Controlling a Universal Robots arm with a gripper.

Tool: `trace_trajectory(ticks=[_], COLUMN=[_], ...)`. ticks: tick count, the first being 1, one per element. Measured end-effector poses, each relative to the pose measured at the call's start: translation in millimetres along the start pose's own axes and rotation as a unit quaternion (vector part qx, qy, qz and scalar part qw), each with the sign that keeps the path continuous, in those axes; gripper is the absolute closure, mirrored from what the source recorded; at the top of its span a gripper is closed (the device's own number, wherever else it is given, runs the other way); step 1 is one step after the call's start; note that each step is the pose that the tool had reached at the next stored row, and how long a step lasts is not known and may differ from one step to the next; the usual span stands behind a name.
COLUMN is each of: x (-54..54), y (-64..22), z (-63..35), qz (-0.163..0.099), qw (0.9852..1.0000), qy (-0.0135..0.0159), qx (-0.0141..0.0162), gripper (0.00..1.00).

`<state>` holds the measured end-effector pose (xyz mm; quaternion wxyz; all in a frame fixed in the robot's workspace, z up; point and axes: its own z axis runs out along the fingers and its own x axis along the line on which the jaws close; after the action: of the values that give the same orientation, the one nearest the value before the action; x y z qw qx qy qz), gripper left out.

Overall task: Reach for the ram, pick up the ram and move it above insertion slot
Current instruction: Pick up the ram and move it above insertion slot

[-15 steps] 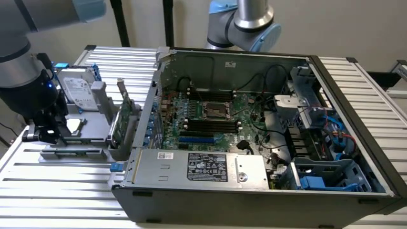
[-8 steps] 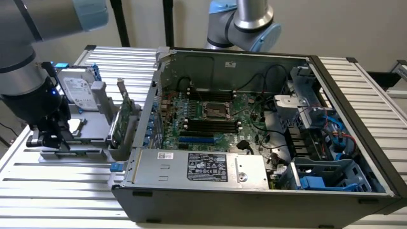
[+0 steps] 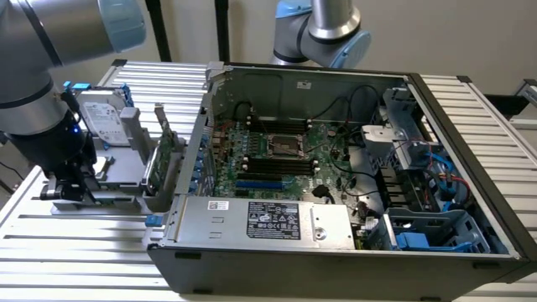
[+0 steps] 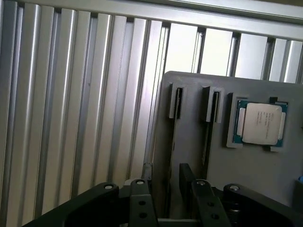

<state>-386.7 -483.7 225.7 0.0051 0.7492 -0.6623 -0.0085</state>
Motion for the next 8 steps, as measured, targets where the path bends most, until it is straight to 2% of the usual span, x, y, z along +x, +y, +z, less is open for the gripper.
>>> trace_trajectory(ticks=[4, 8], x=[0.0, 0.1], y=[-0.1, -0.2], z=[7.3, 12.8], qz=[0.001, 0.001], qw=[1.0, 1.0], qy=[-0.0004, -0.0026], qx=[0.0, 0.0002], gripper=[0.64, 0.64])
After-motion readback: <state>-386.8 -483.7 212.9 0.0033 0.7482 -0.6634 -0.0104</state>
